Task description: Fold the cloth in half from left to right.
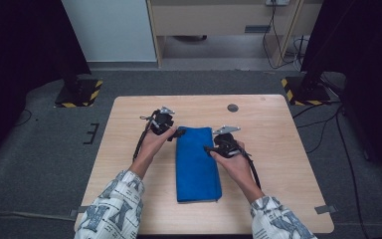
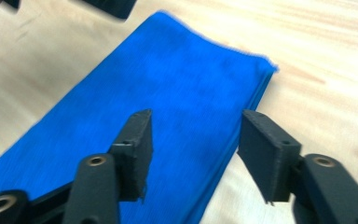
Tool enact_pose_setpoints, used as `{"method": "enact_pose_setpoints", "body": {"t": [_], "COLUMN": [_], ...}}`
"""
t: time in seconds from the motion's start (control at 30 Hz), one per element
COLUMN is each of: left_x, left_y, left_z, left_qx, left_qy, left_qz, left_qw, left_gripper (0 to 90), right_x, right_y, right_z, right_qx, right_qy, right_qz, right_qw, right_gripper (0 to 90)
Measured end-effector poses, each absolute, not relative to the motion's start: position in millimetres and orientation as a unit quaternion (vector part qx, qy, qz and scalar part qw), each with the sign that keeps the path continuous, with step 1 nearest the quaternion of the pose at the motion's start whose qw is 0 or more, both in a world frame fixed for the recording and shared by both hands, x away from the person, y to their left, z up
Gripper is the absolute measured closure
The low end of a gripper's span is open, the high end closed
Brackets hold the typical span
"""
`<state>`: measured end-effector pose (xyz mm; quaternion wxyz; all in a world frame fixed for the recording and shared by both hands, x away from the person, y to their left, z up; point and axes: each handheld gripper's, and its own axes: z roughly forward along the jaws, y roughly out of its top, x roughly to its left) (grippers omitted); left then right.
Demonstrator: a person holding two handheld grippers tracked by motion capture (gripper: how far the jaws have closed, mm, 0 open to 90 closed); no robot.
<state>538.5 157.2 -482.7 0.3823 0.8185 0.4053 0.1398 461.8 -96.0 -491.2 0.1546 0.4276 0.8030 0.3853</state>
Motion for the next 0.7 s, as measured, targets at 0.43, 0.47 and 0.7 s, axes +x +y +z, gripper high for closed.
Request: {"method": "enact_pose_setpoints", "body": {"t": [0.43,0.47,0.7], "left_x": [546.2,546.5,548.5], "left_y": [158.3,158.1,158.2], "left_z": [-498.6,-499.3,-506.1], "left_qx": [0.815,0.816,0.806], "left_qy": [0.428,0.428,0.441], "left_qz": [0.127,0.129,0.135], "left_qw": [0.369,0.366,0.371], "left_gripper": [30.3,30.9,33.0], "right_x": [526.6,529.8,548.1], "right_y": [-88.4,-87.6,-85.0], "right_z": [-491.2,-492.5,-506.2], "right_qx": [0.452,0.455,0.471], "right_qy": [0.802,0.799,0.794], "right_qz": [0.358,0.359,0.350], "right_qw": [0.158,0.161,0.161], "right_gripper": [59.7,59.7,55.6]}}
